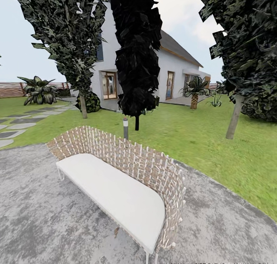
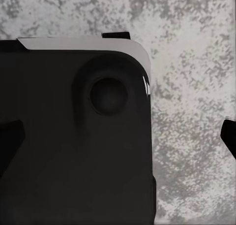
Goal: In the garden, pick up the pesticide atomizer on the floor and spray pesticide onto both trees until each tree trunk is fully covered.
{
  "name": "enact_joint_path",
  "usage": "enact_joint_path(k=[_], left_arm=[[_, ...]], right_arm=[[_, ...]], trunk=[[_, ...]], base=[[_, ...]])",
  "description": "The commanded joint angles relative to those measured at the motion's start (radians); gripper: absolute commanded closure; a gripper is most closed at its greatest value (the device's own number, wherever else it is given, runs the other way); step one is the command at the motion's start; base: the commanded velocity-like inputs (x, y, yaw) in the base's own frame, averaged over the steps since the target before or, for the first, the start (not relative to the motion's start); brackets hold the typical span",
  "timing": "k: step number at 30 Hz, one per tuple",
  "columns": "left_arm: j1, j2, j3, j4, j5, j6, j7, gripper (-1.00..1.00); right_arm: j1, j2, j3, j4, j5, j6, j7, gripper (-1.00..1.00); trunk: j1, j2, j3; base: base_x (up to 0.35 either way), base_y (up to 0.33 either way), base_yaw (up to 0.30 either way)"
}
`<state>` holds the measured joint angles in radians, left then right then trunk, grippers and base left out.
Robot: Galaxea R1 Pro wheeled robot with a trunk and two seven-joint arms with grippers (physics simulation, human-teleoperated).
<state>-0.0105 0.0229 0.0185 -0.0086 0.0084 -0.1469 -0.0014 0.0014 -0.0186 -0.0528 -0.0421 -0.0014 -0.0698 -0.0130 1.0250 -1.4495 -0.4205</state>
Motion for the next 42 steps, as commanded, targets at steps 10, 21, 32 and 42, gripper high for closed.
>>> enact_joint_path(k=[10, 21, 32, 42], left_arm=[[-0.001, 0.000, 0.002, 0.001, 0.001, -0.003, 0.000, -1.00], [-0.001, 0.000, 0.002, 0.001, 0.001, -0.002, 0.000, -1.00], [-0.002, -0.001, 0.003, 0.001, 0.001, -0.002, 0.000, -1.00], [-0.002, 0.000, 0.002, 0.001, 0.001, -0.001, 0.001, -1.00]], right_arm=[[0.000, 0.000, -0.005, -0.001, 0.000, -0.002, -0.001, -1.00], [0.000, 0.000, -0.005, -0.001, 0.000, -0.002, -0.001, -1.00], [0.000, 0.000, -0.005, -0.001, 0.000, -0.002, -0.001, -1.00], [0.000, -0.001, -0.005, -0.001, -0.001, -0.002, -0.001, -1.00]], trunk=[[0.000, 0.000, 0.004], [0.000, 0.000, 0.010], [0.000, 0.000, 0.016], [0.000, 0.000, 0.021]], base=[[0.001, 0.000, -0.277], [0.000, 0.000, -0.278], [0.000, 0.000, -0.278], [0.000, 0.000, -0.278]])
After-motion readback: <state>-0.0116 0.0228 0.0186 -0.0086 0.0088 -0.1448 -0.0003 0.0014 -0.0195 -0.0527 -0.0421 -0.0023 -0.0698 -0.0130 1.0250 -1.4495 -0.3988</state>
